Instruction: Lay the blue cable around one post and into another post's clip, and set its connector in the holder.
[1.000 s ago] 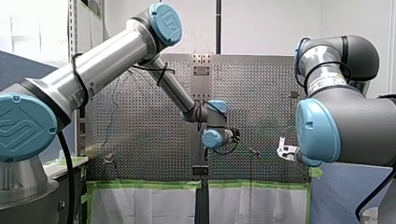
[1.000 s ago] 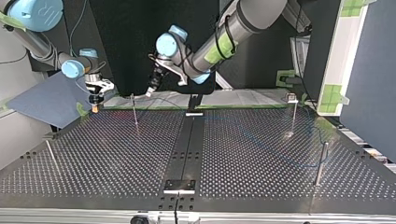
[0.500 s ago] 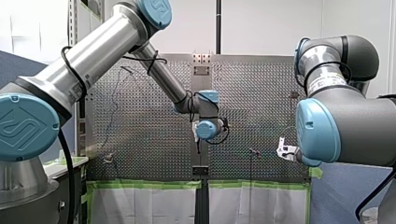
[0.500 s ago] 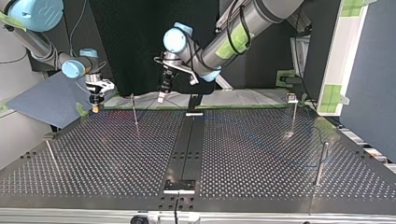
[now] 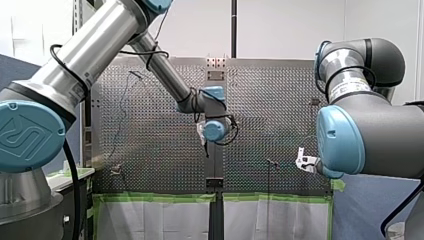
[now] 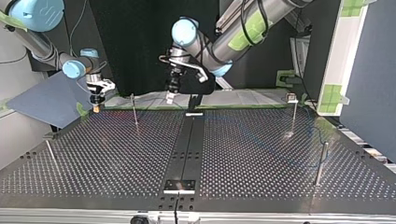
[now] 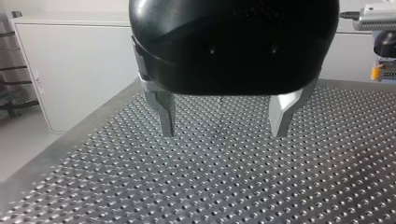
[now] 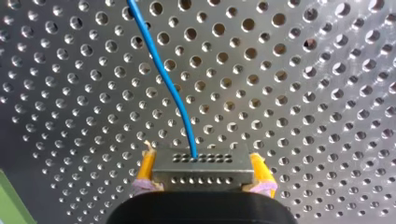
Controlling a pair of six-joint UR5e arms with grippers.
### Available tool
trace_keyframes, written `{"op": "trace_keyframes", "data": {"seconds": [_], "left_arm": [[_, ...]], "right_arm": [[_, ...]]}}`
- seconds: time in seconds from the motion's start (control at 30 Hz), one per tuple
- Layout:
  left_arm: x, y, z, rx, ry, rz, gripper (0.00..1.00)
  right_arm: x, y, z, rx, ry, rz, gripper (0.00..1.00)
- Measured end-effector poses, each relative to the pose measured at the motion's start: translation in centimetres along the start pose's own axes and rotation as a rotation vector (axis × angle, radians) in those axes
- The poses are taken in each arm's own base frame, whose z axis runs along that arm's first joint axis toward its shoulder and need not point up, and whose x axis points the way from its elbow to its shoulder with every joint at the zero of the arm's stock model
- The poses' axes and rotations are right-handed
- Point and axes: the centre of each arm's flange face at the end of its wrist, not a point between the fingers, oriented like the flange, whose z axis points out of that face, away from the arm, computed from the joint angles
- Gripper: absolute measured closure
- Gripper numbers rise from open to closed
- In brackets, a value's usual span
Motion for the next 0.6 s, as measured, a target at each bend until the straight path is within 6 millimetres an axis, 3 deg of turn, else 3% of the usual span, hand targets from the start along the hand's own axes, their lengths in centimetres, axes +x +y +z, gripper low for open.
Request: {"op": "trace_keyframes", "data": {"seconds": [0.6], "left_arm": [[-4.6,1.7,-4.7,-0.005,-0.006,-0.001,0.00]], "right_arm": [[-0.1,-0.3,0.0,0.005,0.000,-0.001,1.00]]}}
